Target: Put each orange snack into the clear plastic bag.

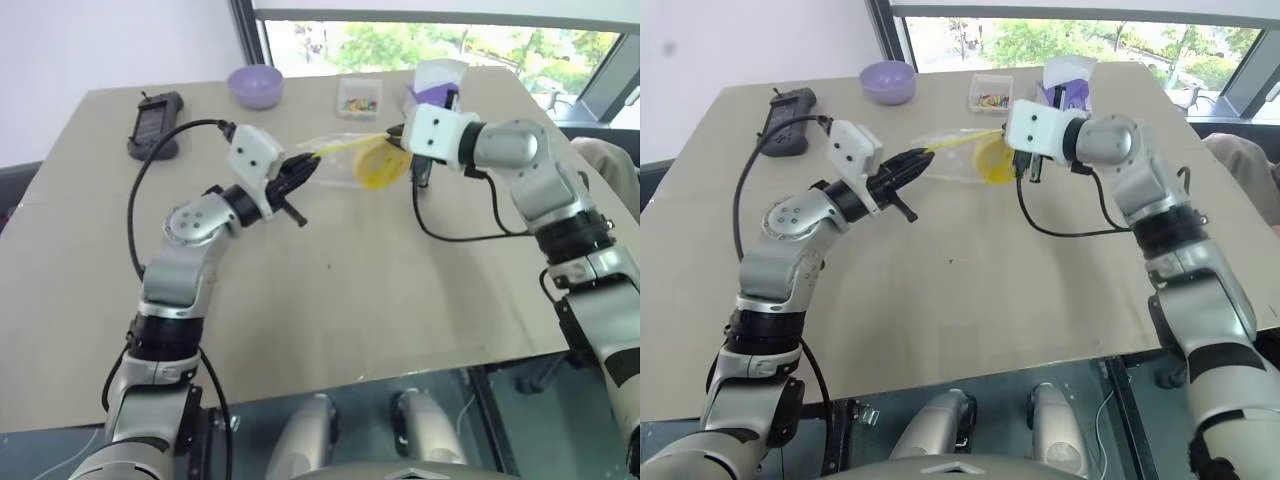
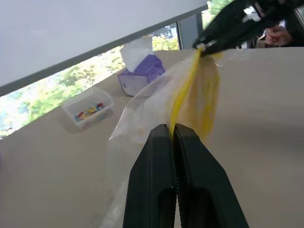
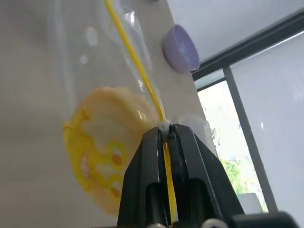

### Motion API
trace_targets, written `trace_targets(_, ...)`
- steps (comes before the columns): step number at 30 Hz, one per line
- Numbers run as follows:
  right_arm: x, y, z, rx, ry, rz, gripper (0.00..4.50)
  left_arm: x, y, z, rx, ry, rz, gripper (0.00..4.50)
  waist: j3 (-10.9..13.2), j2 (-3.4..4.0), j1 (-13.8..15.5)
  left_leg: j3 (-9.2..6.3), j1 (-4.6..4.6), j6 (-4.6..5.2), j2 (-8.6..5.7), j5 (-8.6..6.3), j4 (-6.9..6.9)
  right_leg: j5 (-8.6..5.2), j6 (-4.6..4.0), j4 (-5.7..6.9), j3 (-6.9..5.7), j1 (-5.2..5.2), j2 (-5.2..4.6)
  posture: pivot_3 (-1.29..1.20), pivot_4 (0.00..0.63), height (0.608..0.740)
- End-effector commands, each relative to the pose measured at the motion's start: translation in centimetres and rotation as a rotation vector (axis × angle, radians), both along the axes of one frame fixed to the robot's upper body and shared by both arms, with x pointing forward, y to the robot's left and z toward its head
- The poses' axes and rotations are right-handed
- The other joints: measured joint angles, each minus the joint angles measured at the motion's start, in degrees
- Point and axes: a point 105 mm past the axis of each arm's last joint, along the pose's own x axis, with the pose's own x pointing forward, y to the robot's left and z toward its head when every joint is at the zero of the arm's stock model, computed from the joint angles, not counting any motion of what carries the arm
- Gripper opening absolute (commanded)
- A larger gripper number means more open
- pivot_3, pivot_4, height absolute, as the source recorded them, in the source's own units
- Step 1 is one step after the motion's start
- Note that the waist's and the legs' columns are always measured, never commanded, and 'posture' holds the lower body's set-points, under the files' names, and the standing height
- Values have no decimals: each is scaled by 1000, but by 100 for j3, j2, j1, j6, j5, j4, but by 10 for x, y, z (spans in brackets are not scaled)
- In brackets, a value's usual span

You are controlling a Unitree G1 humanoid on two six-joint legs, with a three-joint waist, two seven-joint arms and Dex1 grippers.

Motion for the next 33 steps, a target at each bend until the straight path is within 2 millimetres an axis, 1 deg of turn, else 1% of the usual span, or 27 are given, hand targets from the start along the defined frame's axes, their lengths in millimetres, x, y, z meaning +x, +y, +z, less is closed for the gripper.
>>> trace_targets(1,9,-16,32,53,-100,-56,20,8,10,35,-78,-93,56,0,0,0,-8,0,-8,-1,1,0,-1,0,0,0,0,-10,0,0,150,740)
trace_targets(2,7,-13,28,42,-84,-35,20,8,6,29,-54,-63,41,0,0,0,-10,0,-26,-3,-1,2,0,0,0,2,0,-27,-3,0,150,740)
trace_targets(3,14,-20,39,46,-135,-78,20,9,3,29,-12,-90,27,0,-1,-1,-24,-1,-35,-4,-2,3,1,0,0,3,-1,-35,-3,0,150,740)
trace_targets(5,18,-25,47,-4,-196,-96,20,22,16,45,-71,-126,101,0,2,3,-60,1,-77,-5,-6,4,24,0,0,22,2,-79,-5,0,150,740)
trace_targets(6,13,-15,33,-3,-129,-35,20,22,14,46,-69,-121,83,0,1,2,-66,-1,-86,-5,-11,4,26,0,0,24,1,-88,-8,0,150,740)
trace_targets(7,9,-7,23,27,-76,13,20,12,-1,34,35,-118,-2,0,-1,-1,-83,-4,-87,-6,-12,4,30,0,0,24,-2,-87,-6,0,150,740)
trace_targets(8,10,-6,24,44,-81,12,20,3,-11,27,114,-155,-68,0,-1,-1,-103,-5,-85,-6,-9,4,31,0,0,22,-4,-84,-5,0,150,740)
trace_targets(10,24,-25,56,165,-174,-117,20,21,8,52,-11,-175,40,0,4,6,-100,2,-82,-5,-9,4,26,0,0,24,5,-84,-7,0,150,740)
trace_targets(11,24,-29,56,157,-168,-124,20,32,23,64,-106,-170,128,0,5,6,-87,0,-85,-5,-12,5,28,0,1,24,3,-88,-8,0,150,740)
trace_targets(12,24,-29,53,146,-153,-117,20,38,32,69,-162,-159,180,0,11,4,-64,-3,-88,-5,-12,5,38,0,1,31,-1,-87,-8,0,150,740)
trace_targets(13,13,-8,19,146,-12,-11,20,17,2,41,11,-168,24,0,10,3,-68,-11,-93,-8,-13,7,47,1,1,33,-8,-87,-7,0,150,740)
trace_targets(14,8,0,7,154,24,26,20,7,-12,24,56,-140,-46,0,-8,3,-105,-11,-93,-8,-14,7,46,1,2,33,-8,-87,-7,0,150,740)
trace_targets(15,11,-3,15,214,2,-6,20,16,-3,31,17,-142,18,0,-25,11,-107,-5,-75,-9,-6,5,38,0,1,30,0,-75,-4,0,150,740)
trace_targets(16,7,-2,8,197,44,12,20,28,13,44,-62,-143,111,0,-24,16,-81,-1,-58,-9,-3,4,32,0,1,34,0,-56,-6,0,150,740)
trace_targets(17,6,-5,6,178,62,16,20,38,28,57,-144,-141,197,0,-15,14,-71,-3,-66,-6,-17,4,22,0,1,28,-4,-68,-14,0,150,740)
trace_targets(18,-11,10,-18,174,171,101,20,23,6,33,-1,-105,69,0,-7,11,-64,-13,-93,-5,-18,5,51,1,2,37,-13,-90,-13,0,150,740)
trace_targets(19,-13,12,-27,152,167,100,20,9,-9,14,87,-94,-36,0,-9,11,-81,-17,-95,-5,-22,5,58,1,2,47,-18,-89,-14,0,150,740)
trace_targets(20,-4,5,-20,161,101,35,20,7,-11,8,107,-89,-52,0,-10,14,-96,-17,-91,-5,-21,5,58,1,2,50,-17,-83,-15,0,150,740)
trace_targets(21,6,-6,-8,159,35,-27,20,21,5,24,51,-113,39,0,-6,23,-91,-7,-83,-5,-21,5,52,1,3,48,-7,-82,-17,0,150,740)
trace_targets(22,11,-13,2,164,0,-60,20,27,11,32,54,-135,68,0,-5,25,-89,-4,-83,-4,-30,6,52,1,2,54,-3,-85,-22,0,150,740)
trace_targets(23,11,-15,6,157,-21,-69,20,28,12,33,80,-149,70,0,-2,24,-74,-4,-83,-3,-31,6,52,1,3,54,-2,-86,-22,0,150,740)
trace_targets(25,2,-5,-8,155,22,-26,20,18,4,15,145,-145,22,0,11,21,-55,-12,-84,-5,-31,7,66,2,3,70,-12,-85,-20,0,150,740)
trace_targets(26,-2,-2,-18,150,37,-15,20,15,3,10,127,-137,19,0,-6,22,-67,-23,-84,-13,-36,12,63,7,-2,71,-21,-86,-19,0,150,740)
trace_targets(28,-9,1,-37,141,68,-11,20,11,5,9,66,-123,30,0,-17,21,-73,-17,-63,-14,-22,12,48,6,-3,60,-15,-68,-16,0,150,740)
trace_targets(30,-14,-2,-56,127,90,-35,20,6,8,11,15,-120,43,0,-14,21,-74,-15,-77,-13,-22,12,53,6,-3,56,-13,-78,-16,0,150,740)
trace_targets(31,-14,-4,-63,138,107,-55,20,4,12,15,-20,-116,55,0,-13,21,-73,-15,-85,-13,-23,12,60,6,-3,61,-13,-84,-16,0,150,740)
trace_targets(33,-14,-10,-71,152,117,-99,20,2,16,18,-53,-110,70,0,-11,22,-75,-15,-87,-13,-25,12,64,6,-2,65,-12,-86,-18,0,150,740)
